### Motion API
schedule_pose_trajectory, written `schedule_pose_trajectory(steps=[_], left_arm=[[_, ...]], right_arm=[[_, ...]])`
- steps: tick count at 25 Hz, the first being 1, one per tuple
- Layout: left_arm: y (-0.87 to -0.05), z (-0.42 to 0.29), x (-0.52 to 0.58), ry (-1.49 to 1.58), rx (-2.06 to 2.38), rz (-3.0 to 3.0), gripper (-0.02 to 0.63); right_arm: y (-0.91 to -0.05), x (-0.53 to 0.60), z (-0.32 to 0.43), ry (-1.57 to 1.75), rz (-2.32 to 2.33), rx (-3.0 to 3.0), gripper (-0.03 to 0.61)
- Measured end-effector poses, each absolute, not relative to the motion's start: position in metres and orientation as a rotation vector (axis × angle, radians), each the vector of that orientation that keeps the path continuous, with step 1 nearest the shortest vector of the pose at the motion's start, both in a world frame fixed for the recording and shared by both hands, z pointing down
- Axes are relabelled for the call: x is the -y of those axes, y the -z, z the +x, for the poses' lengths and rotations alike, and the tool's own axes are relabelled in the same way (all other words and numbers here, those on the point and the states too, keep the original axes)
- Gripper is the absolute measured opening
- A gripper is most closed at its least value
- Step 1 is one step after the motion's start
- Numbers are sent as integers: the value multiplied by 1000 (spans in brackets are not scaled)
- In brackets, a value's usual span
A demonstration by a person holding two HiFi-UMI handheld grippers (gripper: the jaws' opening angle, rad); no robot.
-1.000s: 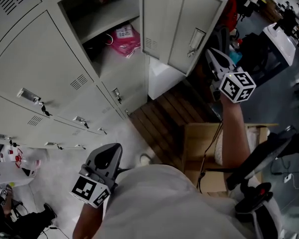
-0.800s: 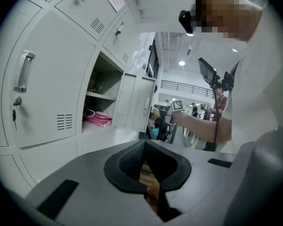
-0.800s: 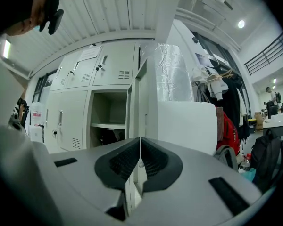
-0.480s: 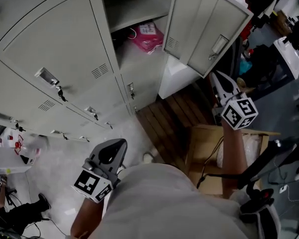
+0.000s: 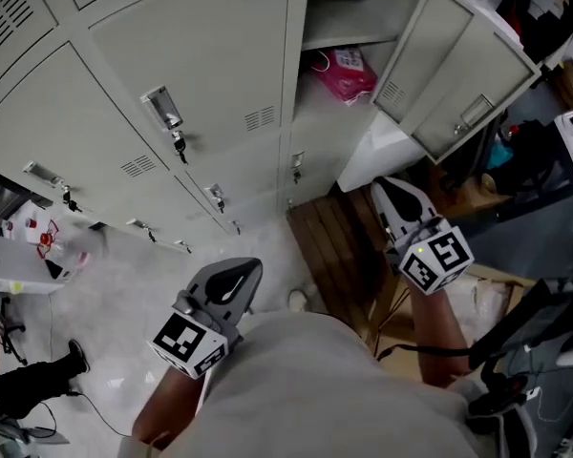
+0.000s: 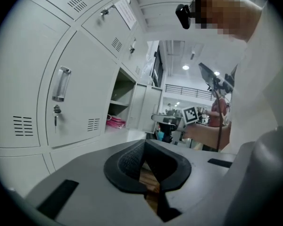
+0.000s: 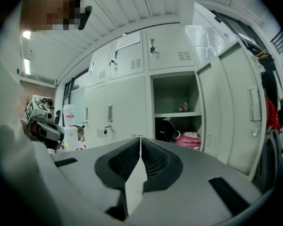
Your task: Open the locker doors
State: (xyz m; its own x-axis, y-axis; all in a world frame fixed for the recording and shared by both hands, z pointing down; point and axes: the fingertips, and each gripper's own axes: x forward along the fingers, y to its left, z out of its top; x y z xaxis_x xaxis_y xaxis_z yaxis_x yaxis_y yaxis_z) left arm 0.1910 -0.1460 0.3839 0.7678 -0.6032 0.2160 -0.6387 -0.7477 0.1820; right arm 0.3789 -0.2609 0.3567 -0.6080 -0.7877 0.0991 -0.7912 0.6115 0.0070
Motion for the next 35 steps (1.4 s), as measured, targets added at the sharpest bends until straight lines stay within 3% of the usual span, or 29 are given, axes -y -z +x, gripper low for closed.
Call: schedule_pose_trajectory(steps=[26, 31, 35], left_arm=[[-385, 10, 105, -174, 1084, 2694, 9], [-393, -20, 99, -180, 1086, 2690, 9], [-397, -38, 95, -168, 1091, 2695, 9]], right_arm=[[-346, 238, 92, 41, 1042, 2828, 23], [-341, 257, 63, 45, 1123, 2815, 85], [-331, 277, 50, 45, 1198, 2803, 94]])
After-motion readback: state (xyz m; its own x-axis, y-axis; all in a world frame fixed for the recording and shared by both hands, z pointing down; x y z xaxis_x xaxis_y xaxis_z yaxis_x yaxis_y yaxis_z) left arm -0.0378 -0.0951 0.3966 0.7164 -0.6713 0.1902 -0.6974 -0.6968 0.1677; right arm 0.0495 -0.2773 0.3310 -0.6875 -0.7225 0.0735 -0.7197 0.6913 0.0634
